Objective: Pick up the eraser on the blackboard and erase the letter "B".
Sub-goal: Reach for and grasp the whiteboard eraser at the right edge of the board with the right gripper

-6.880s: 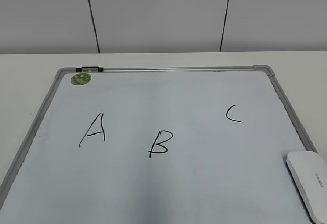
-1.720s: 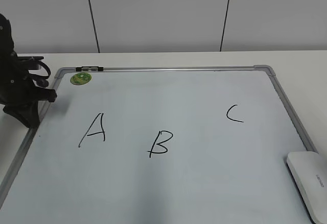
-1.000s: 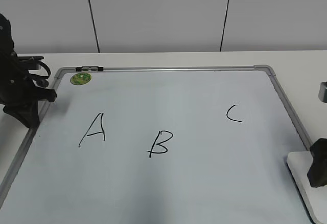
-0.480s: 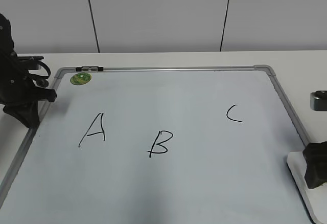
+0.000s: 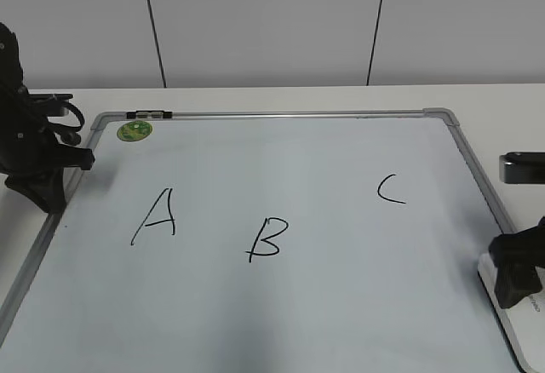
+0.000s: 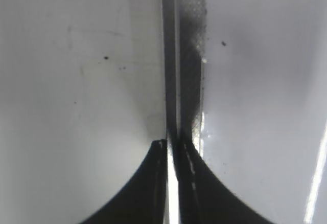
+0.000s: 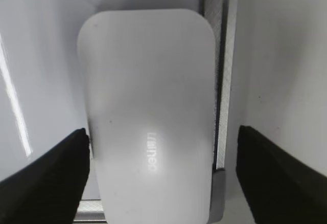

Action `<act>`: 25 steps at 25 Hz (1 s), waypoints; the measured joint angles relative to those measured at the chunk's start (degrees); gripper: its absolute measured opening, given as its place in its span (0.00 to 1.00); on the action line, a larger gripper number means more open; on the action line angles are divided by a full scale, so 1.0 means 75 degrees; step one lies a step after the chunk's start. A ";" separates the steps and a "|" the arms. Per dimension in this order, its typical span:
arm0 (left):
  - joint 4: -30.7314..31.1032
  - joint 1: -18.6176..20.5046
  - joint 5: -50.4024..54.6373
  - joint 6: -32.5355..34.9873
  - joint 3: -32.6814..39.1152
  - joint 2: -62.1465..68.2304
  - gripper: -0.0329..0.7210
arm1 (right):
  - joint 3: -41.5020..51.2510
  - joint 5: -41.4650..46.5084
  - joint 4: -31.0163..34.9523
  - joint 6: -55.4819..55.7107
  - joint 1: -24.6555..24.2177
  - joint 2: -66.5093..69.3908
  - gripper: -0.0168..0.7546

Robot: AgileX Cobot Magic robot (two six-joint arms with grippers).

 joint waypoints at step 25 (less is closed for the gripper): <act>0.0000 0.0000 0.0000 0.0000 0.0000 0.0000 0.08 | 0.0000 -0.0417 0.0385 -0.0648 0.0012 0.0484 0.74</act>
